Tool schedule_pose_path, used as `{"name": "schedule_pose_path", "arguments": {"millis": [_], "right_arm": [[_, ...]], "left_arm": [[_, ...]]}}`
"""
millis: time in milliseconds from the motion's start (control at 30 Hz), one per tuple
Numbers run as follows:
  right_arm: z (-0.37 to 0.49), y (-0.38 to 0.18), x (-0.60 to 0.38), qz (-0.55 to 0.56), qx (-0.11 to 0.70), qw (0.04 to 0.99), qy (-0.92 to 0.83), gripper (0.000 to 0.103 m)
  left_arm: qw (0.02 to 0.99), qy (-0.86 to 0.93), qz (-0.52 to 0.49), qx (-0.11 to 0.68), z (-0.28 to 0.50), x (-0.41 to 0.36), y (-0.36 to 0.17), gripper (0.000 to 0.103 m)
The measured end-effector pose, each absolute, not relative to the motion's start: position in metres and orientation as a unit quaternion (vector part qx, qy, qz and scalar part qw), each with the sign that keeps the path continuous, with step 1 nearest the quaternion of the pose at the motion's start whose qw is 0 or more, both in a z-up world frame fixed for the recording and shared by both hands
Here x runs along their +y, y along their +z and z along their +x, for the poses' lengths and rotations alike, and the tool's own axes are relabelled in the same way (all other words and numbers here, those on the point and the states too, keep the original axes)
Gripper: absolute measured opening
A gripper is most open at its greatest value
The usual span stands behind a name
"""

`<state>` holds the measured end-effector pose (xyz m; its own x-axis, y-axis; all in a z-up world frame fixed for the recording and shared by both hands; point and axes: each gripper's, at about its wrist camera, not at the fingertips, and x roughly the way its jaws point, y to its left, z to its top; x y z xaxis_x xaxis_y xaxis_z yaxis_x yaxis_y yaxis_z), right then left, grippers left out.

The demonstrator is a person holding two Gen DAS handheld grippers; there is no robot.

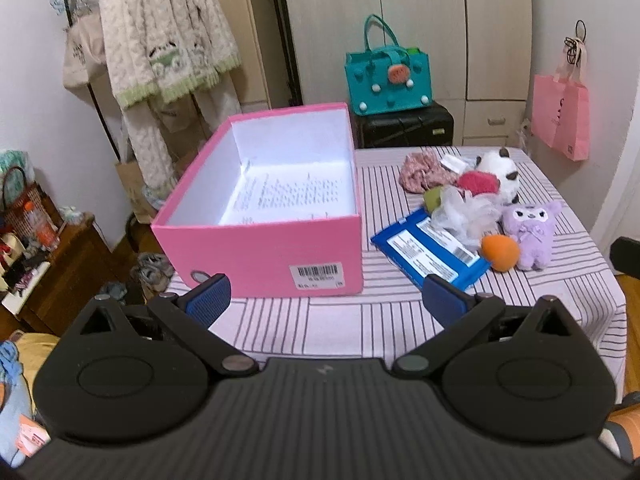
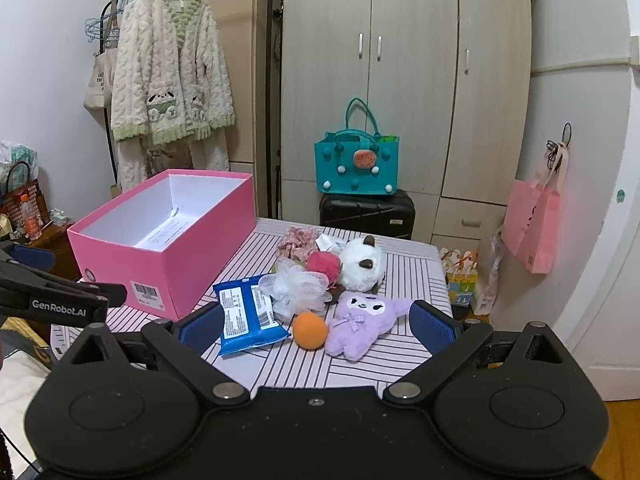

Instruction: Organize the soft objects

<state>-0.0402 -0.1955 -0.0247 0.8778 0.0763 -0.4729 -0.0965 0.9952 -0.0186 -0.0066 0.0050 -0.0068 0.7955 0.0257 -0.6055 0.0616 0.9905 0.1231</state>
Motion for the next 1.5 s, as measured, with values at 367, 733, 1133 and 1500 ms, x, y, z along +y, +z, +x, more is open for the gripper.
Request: {"name": "schedule_pose_path", "arguments": {"millis": [367, 733, 1133, 1500], "right_arm": [[-0.048, -0.026, -0.199, -0.015, 0.231, 0.972, 0.048, 0.100], [-0.054, -0.041, -0.194, -0.029, 0.213, 0.976, 0.021, 0.101], [-0.053, -0.046, -0.195, -0.026, 0.216, 0.976, 0.021, 0.101], [-0.054, -0.050, -0.194, -0.020, 0.225, 0.974, 0.030, 0.101]], "left_arm": [[0.948, -0.010, 0.083, 0.307, -0.013, 0.001, -0.015, 0.103], [0.948, 0.004, 0.096, 0.304, -0.014, -0.001, -0.044, 0.103], [0.960, 0.021, 0.083, 0.266, -0.017, 0.010, -0.049, 0.103], [0.957, 0.005, 0.068, 0.280, -0.018, 0.012, -0.050, 0.103]]}}
